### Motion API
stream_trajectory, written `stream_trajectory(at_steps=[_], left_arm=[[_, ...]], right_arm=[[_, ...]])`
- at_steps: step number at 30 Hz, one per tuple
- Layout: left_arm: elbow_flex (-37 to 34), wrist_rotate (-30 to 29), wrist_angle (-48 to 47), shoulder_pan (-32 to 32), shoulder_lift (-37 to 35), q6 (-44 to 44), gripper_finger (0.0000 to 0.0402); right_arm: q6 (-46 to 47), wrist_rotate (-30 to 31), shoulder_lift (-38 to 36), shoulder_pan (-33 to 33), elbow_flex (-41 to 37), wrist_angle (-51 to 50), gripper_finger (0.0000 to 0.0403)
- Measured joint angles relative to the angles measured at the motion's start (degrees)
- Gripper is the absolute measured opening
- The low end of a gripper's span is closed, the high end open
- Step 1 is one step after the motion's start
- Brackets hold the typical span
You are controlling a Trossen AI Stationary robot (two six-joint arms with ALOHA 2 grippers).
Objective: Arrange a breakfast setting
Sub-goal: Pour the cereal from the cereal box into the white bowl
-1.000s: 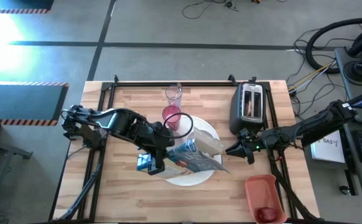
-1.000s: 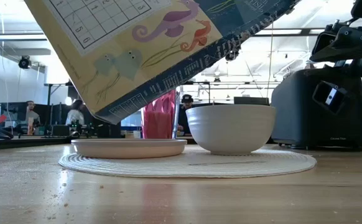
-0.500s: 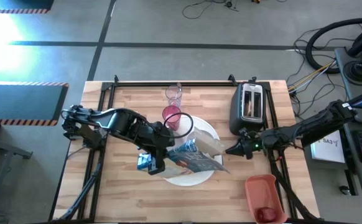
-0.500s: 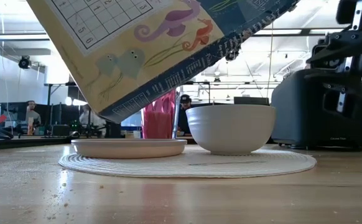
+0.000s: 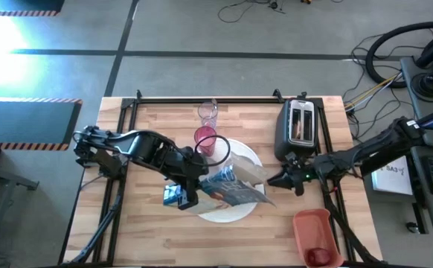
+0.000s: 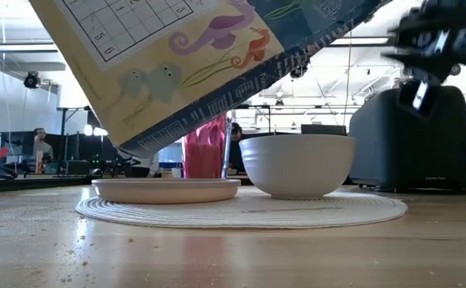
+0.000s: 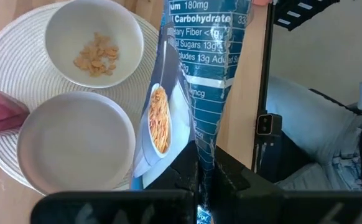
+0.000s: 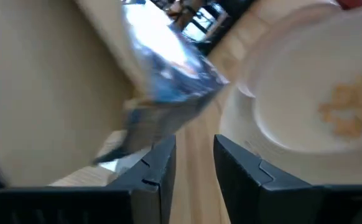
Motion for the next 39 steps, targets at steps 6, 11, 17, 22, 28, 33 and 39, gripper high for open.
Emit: stream_trajectory(at_steps=[6,11,17,22,28,33,39], left_arm=[[0.02,-2.25,-0.18,-0.54,-0.59,-0.73,0.0000],[0.02,-4.35,0.03,-0.43,-1.17,0.32,0.0000],[0.04,-6.22,0.82,-0.34,-1.49,0.60,0.0000],[0.09,-6.27,3.02,-0.32,-1.55,0.76,0.0000],[0.09,-6.10,4.21,-0.36,-1.73,0.78,0.0000],[0.09,-6.73,5.32,-0.34,-1.81,0.80,0.0000],[0.11,-7.20,6.98,-0.29,-1.84,1.87,0.0000]], right_arm=[[-8.74,3.79,4.87,4.78,5.92,-4.90,0.0145],[-9.37,9.41,12.04,9.18,11.35,-13.32,0.0186],[-14.56,17.44,21.00,12.53,17.34,-13.77,0.0197],[-18.81,21.33,26.27,12.74,21.18,-13.81,0.0188],[-21.33,25.15,29.26,12.76,22.96,-13.89,0.0187],[-21.95,27.17,28.91,12.76,22.83,-13.37,0.0187],[-26.13,28.24,28.85,12.76,22.77,-10.39,0.0187]])
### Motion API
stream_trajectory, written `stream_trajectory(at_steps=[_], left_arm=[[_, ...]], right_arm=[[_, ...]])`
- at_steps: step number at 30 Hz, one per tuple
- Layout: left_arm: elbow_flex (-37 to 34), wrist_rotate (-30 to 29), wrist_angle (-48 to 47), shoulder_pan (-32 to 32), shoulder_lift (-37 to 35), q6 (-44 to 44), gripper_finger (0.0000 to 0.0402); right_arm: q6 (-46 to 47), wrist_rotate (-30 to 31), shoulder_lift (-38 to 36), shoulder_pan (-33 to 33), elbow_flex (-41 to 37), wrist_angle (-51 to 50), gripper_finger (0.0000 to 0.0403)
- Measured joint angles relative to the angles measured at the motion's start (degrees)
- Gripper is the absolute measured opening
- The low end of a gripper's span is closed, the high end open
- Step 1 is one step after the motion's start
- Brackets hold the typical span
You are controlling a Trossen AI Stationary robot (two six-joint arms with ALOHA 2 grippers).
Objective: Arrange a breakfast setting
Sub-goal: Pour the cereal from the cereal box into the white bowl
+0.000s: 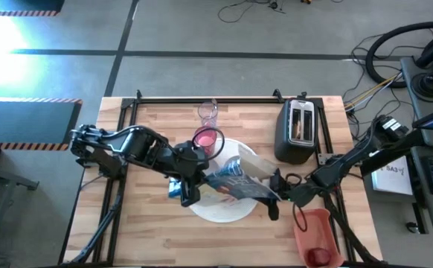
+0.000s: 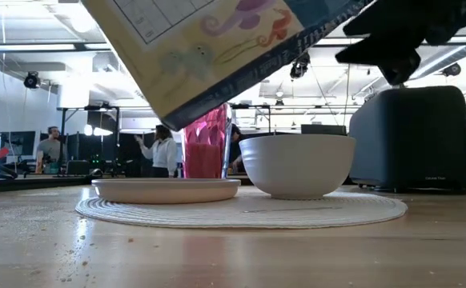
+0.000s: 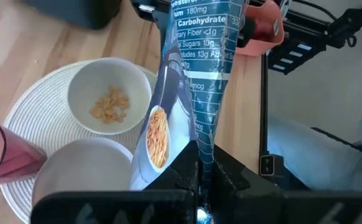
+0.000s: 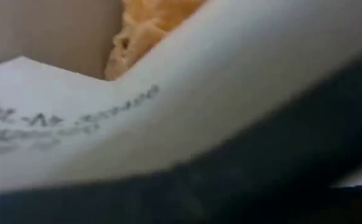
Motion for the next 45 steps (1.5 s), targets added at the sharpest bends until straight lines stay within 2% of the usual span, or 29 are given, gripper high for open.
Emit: stream_trajectory(at_steps=[8,13,21,30,40,45], left_arm=[[0.06,-0.35,0.66,-0.03,-0.12,0.44,0.0000],[0.21,-0.31,0.99,-0.05,-0.12,0.70,0.0000],[-0.45,-0.12,2.05,-0.61,0.27,1.40,0.0000],[-8.75,0.14,5.63,-2.12,0.25,0.18,0.0000],[-17.99,0.03,15.29,-2.24,0.38,2.15,0.0000],[-18.75,-0.95,18.99,-2.09,0.74,5.89,0.0000]], right_arm=[[-8.23,-0.56,0.01,0.28,-0.09,7.16,0.0187],[-12.94,-3.50,0.02,0.30,-0.17,11.98,0.0187],[-13.82,-6.93,0.02,0.63,-0.20,13.10,0.0187],[-13.14,-13.07,-0.79,0.74,-0.29,10.74,0.0184],[-8.76,-14.99,-1.01,0.78,-0.29,6.05,0.0154],[-8.97,-13.60,-1.22,0.63,-0.13,7.99,0.0145]])
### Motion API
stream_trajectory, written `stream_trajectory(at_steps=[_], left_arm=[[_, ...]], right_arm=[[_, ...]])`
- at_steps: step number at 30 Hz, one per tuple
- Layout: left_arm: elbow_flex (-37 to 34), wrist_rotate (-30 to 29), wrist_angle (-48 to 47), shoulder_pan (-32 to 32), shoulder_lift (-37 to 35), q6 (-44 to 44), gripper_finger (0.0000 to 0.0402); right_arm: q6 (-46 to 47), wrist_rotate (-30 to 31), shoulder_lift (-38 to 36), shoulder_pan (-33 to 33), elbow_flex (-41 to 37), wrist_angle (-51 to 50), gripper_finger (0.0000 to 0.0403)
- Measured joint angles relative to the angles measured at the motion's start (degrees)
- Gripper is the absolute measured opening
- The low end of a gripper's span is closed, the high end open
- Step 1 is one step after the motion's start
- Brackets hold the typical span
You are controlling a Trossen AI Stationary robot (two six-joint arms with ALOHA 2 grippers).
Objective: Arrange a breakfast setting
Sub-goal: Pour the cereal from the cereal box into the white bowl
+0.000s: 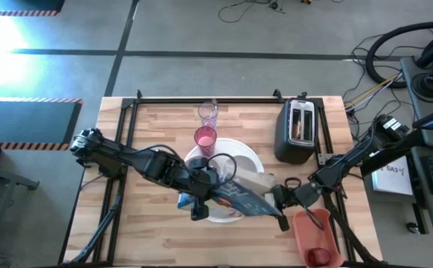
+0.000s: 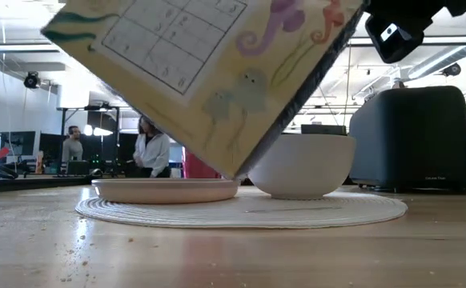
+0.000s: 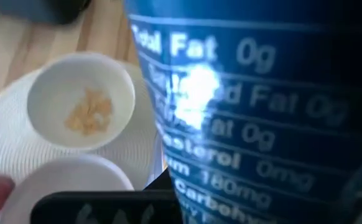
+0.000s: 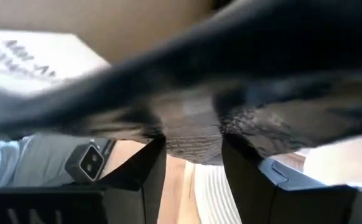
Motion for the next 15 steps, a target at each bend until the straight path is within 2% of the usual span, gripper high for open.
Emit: stream_trajectory(at_steps=[6,15], left_arm=[[0.57,1.02,0.95,-0.04,-0.08,3.40,0.0009],[0.79,2.13,-1.52,0.64,-0.20,2.99,0.0001]], right_arm=[[-0.20,-0.25,0.00,0.00,0.07,1.29,0.0143],[-1.09,0.19,-0.02,-0.08,0.07,1.47,0.0139]])
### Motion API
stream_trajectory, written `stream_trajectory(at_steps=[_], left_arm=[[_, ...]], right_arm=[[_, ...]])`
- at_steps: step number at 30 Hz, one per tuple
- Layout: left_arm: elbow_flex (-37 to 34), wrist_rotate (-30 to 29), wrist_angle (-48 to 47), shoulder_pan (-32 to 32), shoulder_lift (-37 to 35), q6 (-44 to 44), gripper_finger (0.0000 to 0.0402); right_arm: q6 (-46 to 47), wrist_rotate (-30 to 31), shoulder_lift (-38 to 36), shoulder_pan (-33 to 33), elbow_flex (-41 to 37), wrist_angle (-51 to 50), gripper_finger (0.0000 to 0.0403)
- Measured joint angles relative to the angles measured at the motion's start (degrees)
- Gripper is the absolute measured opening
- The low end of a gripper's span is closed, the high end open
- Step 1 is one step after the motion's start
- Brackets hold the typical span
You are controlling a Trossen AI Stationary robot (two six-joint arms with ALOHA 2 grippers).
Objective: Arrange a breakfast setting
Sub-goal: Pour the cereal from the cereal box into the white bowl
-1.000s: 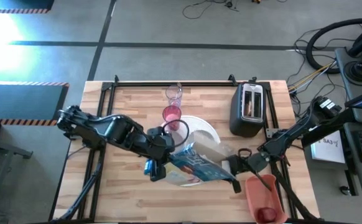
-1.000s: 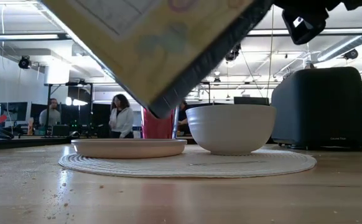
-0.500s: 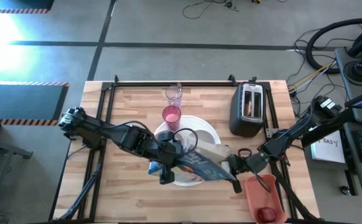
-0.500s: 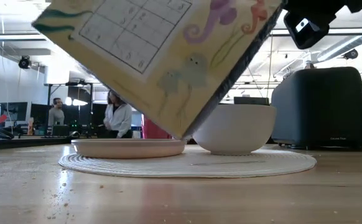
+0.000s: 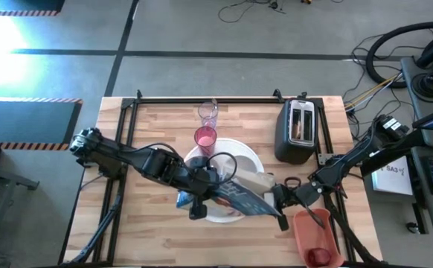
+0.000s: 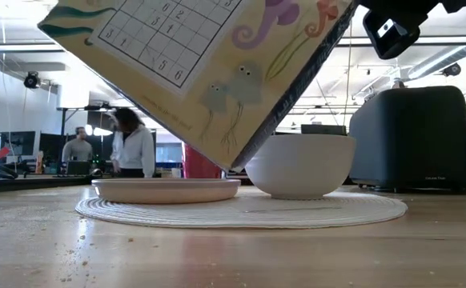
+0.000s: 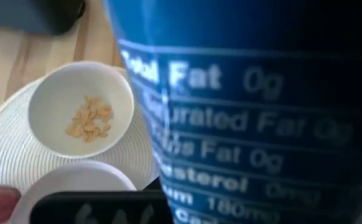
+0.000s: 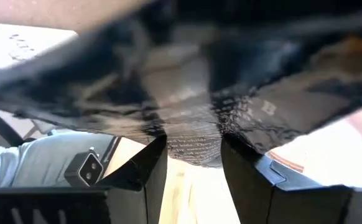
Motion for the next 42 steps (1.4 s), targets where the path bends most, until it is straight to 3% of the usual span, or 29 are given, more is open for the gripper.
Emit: stream_trajectory(at_steps=[8,19,27,42], left_arm=[[-0.03,3.83,-1.54,2.94,-1.71,-0.99,0.0000],[-0.15,6.59,-3.95,4.87,-4.33,-3.53,0.0001],[-0.13,11.07,-7.47,6.81,-4.37,-8.47,0.0000],[0.52,21.38,-17.45,13.52,-4.42,-15.80,0.0000]], right_arm=[[3.70,1.69,-5.47,-0.11,0.37,-8.35,0.0149],[18.75,3.64,-18.13,-0.07,0.33,-39.46,0.0156],[17.63,6.26,-27.83,-0.14,0.24,-54.86,0.0154],[19.02,6.08,-30.88,-0.11,0.11,-57.49,0.0142]])
